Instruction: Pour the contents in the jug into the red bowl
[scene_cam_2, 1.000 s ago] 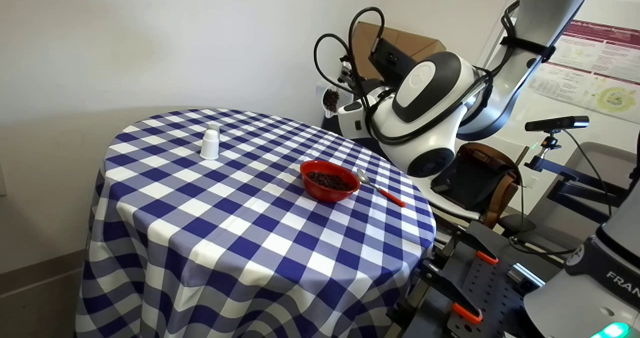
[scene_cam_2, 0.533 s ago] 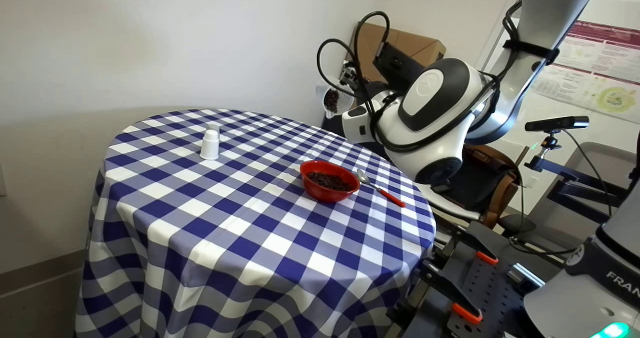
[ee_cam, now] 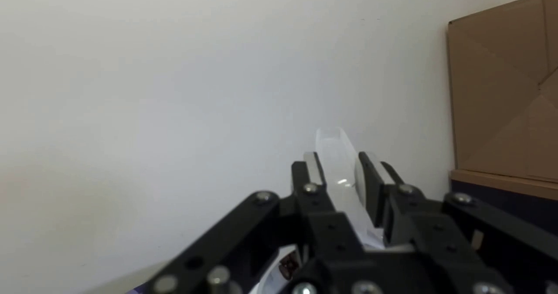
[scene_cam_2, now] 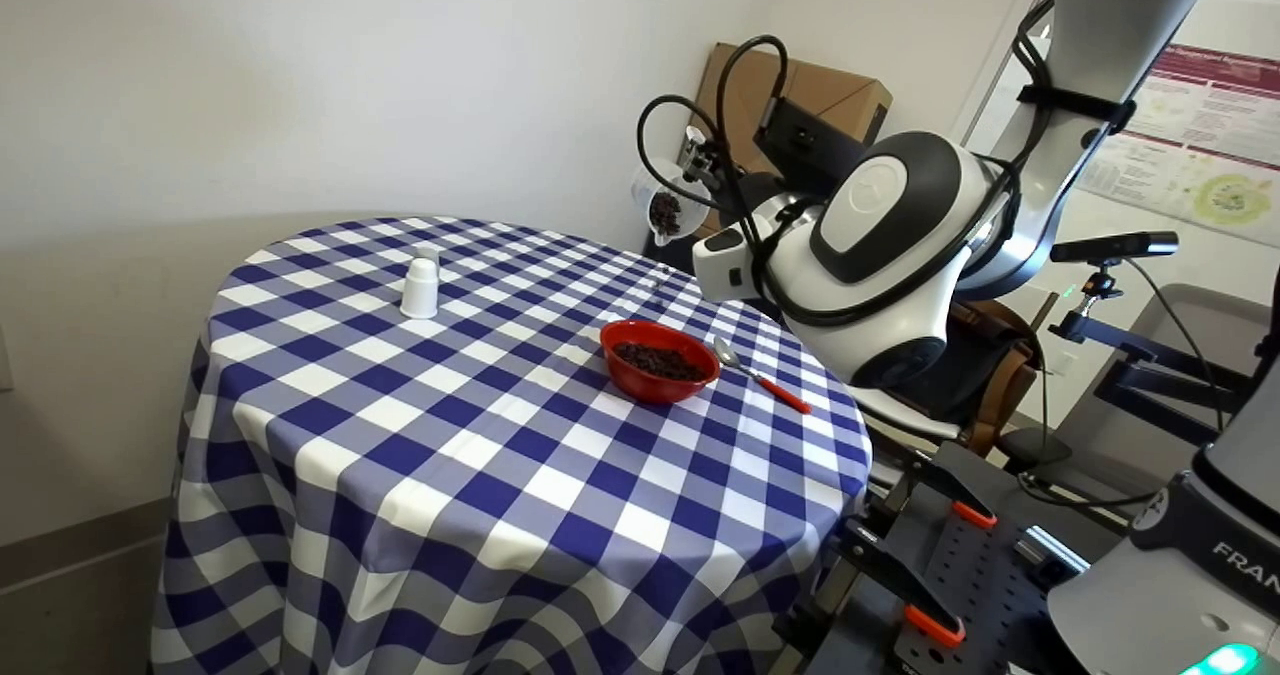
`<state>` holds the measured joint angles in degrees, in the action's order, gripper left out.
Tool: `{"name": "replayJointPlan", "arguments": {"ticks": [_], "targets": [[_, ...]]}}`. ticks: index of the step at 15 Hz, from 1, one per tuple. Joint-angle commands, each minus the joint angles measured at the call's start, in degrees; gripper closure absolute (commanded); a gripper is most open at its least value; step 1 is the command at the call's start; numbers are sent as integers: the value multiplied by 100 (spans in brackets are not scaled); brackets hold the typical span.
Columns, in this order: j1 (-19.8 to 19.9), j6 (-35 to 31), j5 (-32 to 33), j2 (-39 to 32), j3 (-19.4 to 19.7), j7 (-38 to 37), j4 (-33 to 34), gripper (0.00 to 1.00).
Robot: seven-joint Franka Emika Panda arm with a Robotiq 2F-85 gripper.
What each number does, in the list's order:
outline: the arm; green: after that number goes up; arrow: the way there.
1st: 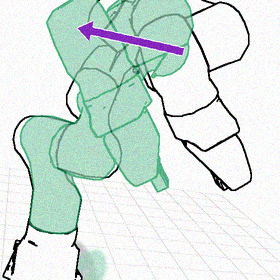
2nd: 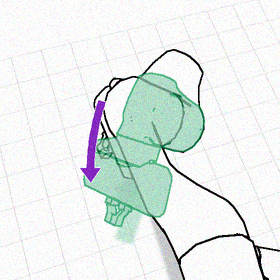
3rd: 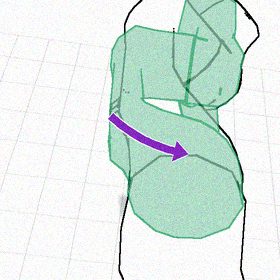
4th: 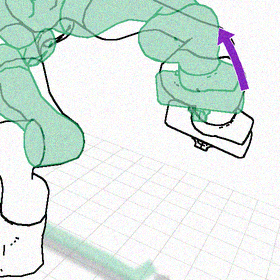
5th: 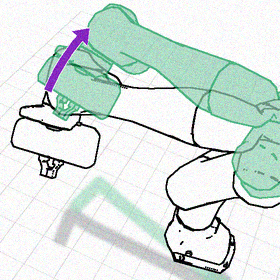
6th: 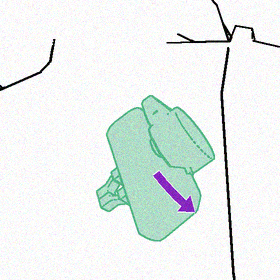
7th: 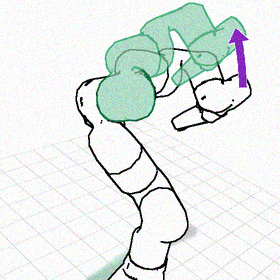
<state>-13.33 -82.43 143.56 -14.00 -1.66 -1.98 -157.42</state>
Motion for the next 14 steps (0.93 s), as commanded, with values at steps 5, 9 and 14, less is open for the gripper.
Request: {"name": "replayJointPlan", "arguments": {"ticks": [5, 9, 14], "targets": [[-616, 208, 68, -124, 619, -165, 1, 93], [-834, 253, 67, -201, 901, -227, 4, 93], [-1184, 358, 65, -298, 1275, -371, 4, 93]]}}
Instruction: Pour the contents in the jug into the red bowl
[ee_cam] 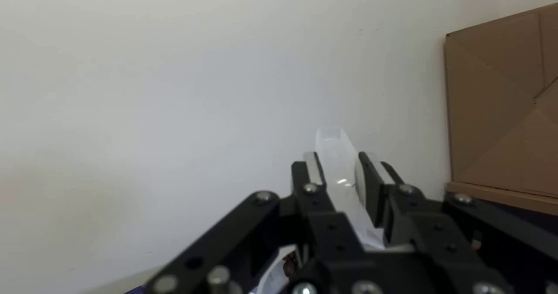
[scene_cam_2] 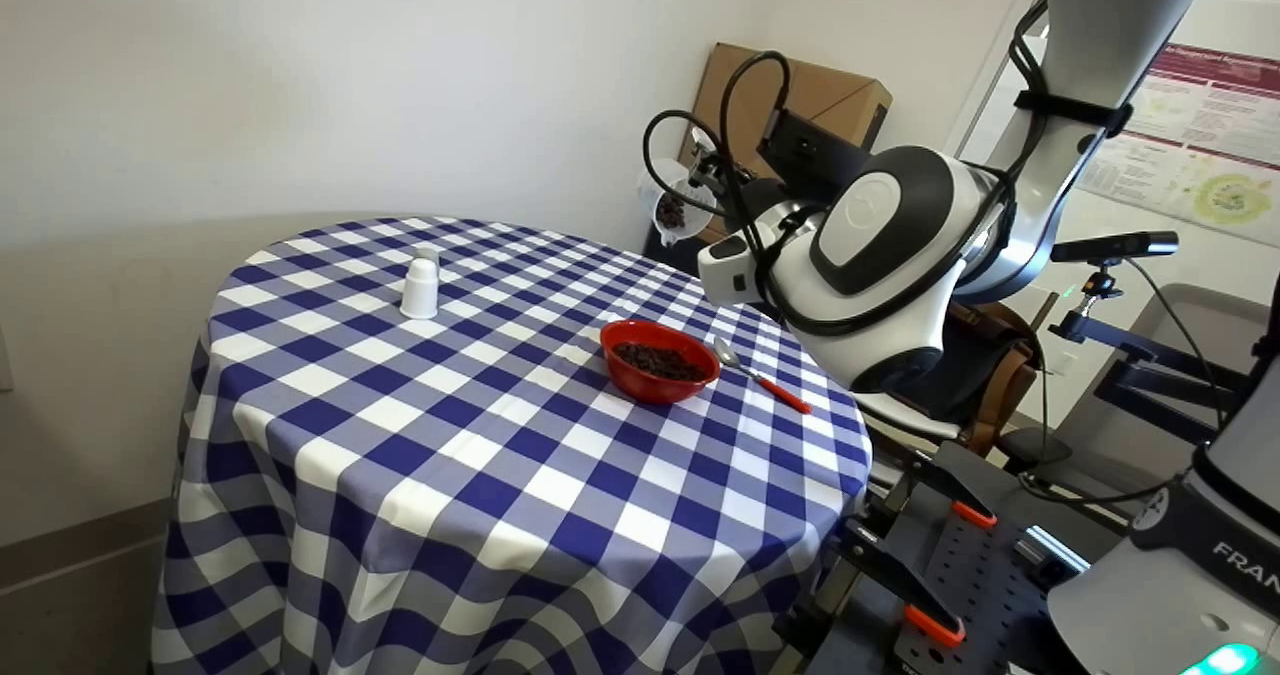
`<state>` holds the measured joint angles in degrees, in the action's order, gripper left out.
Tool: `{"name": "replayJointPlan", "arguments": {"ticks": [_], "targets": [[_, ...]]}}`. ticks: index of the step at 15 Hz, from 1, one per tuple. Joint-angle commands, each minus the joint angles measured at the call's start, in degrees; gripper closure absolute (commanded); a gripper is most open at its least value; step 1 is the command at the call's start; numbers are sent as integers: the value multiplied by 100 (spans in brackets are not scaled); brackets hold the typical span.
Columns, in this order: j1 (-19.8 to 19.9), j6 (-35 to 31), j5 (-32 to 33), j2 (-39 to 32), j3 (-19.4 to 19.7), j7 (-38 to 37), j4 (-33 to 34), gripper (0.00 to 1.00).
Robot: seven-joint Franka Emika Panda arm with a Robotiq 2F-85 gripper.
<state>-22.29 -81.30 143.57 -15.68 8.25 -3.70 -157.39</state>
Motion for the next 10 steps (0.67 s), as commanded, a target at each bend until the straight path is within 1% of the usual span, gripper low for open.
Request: {"name": "replayJointPlan", "arguments": {"ticks": [1, 5, 7, 10], "targets": [[-412, 313, 65, -176, 377, -254, 0, 93], [-672, 400, 63, -279, 662, -420, 0, 93], [-646, 300, 63, -265, 742, -435, 0, 93], [-436, 129, 17, -190, 763, -355, 0, 93]]}}
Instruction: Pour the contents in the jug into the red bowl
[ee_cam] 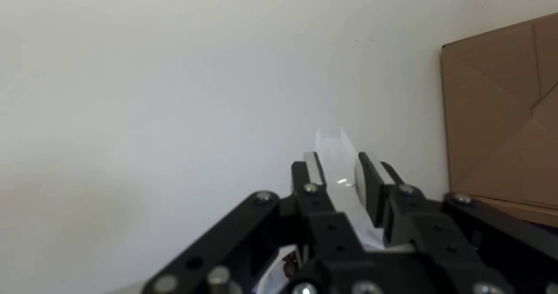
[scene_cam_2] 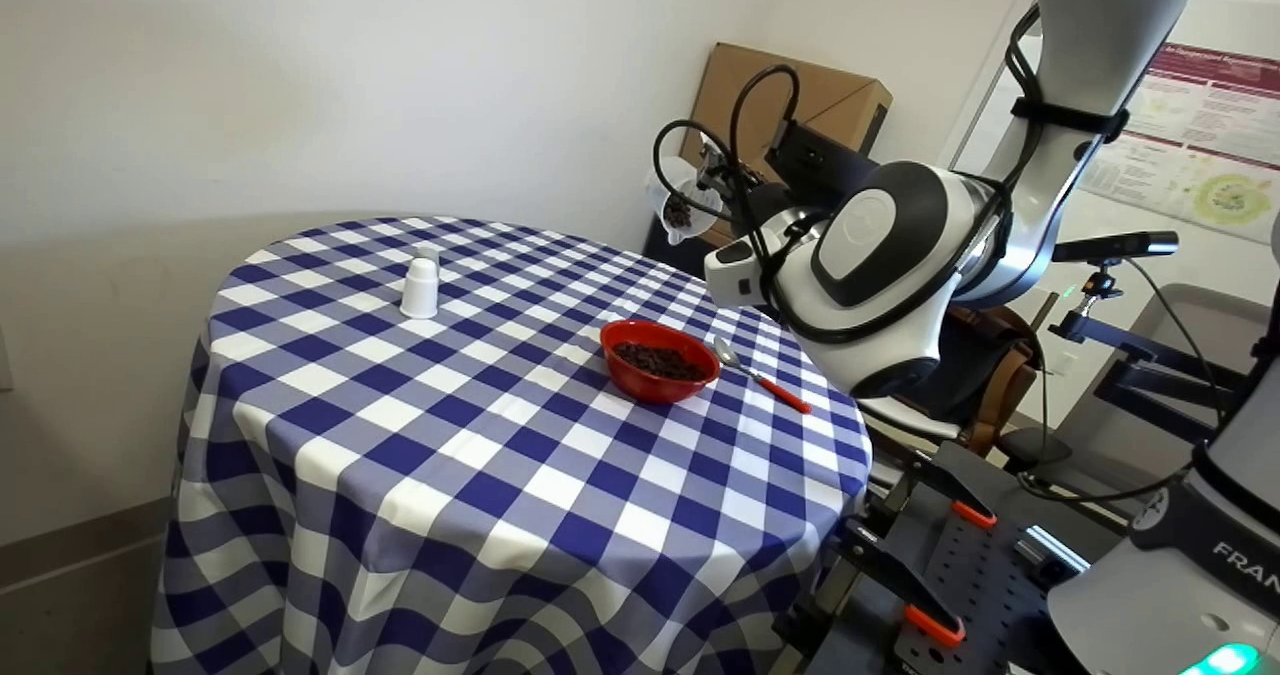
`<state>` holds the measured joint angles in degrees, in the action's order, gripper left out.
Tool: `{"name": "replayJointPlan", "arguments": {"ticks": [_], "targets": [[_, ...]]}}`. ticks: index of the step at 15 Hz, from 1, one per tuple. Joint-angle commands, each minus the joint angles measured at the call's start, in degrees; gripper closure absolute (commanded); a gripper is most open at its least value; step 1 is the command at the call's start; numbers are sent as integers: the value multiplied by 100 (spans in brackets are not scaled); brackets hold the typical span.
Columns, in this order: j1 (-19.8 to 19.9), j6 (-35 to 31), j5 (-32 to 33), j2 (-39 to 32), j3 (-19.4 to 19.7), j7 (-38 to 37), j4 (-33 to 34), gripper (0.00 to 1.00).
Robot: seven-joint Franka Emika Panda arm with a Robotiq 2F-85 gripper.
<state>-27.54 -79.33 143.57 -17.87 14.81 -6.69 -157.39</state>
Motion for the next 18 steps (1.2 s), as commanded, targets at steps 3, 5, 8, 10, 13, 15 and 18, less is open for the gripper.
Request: {"name": "replayJointPlan", "arguments": {"ticks": [3, 5, 8, 10, 13, 15, 18], "targets": [[1111, -173, -215, 158, -791, 16, 39, 93], [1513, -341, -571, 137, -1216, -139, 157, 93], [1904, -659, -1153, 131, -1703, -390, 345, 93], [2041, -905, -1615, 135, -1961, -567, 497, 93], [2118, -1132, -2241, 107, -2235, -810, 721, 93], [2153, -1350, -2884, 96, -2388, -902, 938, 93], [2157, -1591, -3906, 76, -2520, -731, 1320, 93]]}}
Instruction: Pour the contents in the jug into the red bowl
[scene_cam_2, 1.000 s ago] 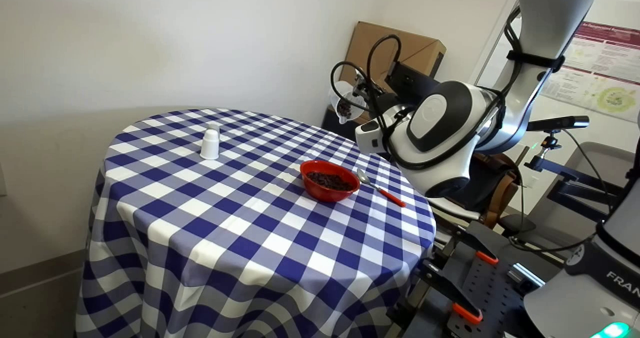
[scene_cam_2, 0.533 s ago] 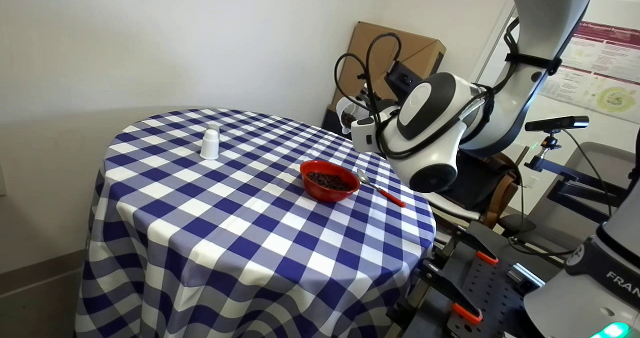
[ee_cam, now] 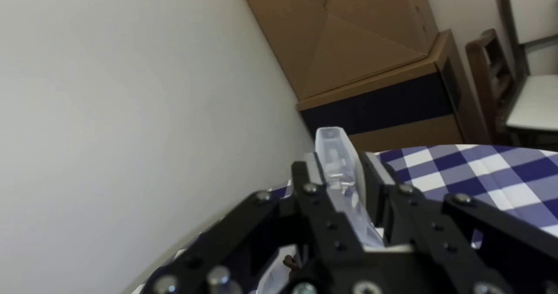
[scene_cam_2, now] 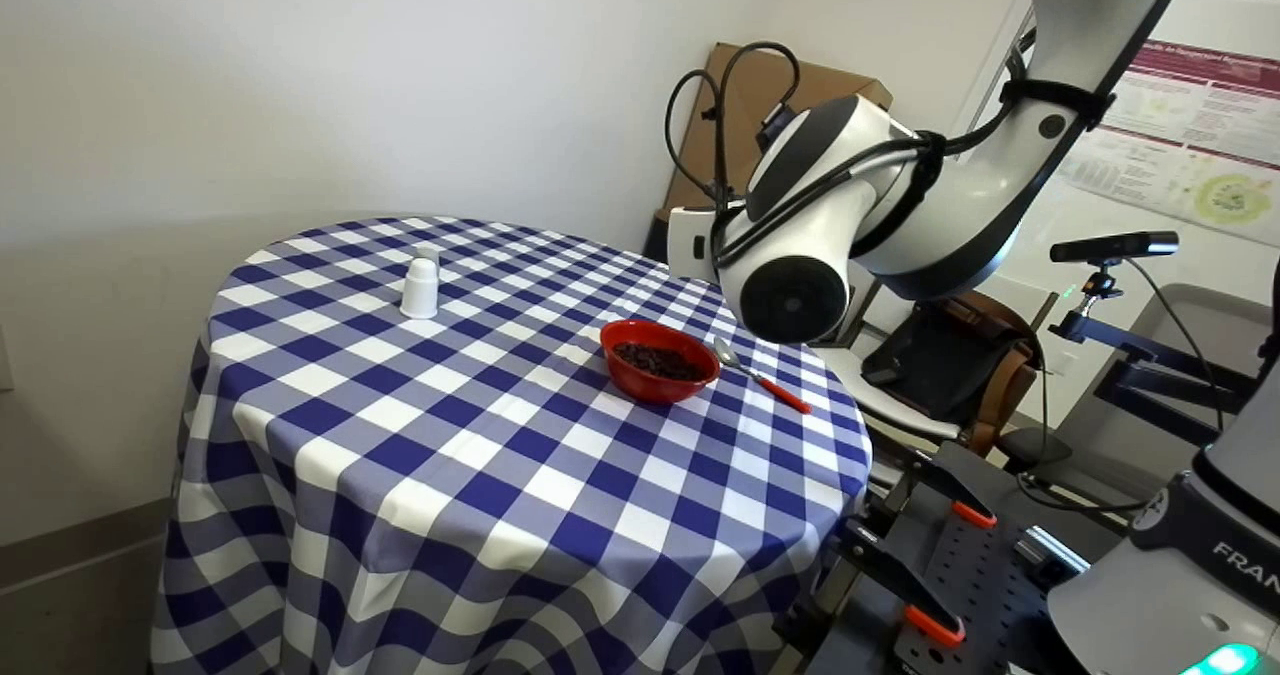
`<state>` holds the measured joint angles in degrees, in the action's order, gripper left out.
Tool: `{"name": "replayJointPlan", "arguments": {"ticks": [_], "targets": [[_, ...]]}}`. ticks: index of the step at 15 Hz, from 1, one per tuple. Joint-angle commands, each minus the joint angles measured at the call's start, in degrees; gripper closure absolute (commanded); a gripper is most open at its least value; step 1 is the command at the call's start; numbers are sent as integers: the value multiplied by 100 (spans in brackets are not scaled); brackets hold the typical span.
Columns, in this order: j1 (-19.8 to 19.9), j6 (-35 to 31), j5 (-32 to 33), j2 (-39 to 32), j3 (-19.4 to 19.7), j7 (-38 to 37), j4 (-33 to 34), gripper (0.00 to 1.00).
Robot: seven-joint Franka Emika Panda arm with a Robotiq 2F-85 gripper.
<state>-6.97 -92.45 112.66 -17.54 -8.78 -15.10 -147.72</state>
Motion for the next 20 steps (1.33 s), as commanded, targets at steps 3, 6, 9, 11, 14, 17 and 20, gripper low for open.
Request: {"name": "replayJointPlan", "arguments": {"ticks": [3, 6, 9, 11, 14, 17, 20], "targets": [[96, -480, -1777, 48, -214, 197, 806, 93], [86, -615, -2699, 51, -222, 285, 1329, 93], [83, -707, -3658, 55, -206, 532, 1877, 93], [80, -700, -4347, 47, -191, 831, 2255, 93], [66, -598, -5404, 27, -180, 1332, 2760, 93], [62, -558, -6450, 5, -165, 1686, 3168, 93], [1, -540, -7508, -26, -167, 1649, 3440, 93]]}}
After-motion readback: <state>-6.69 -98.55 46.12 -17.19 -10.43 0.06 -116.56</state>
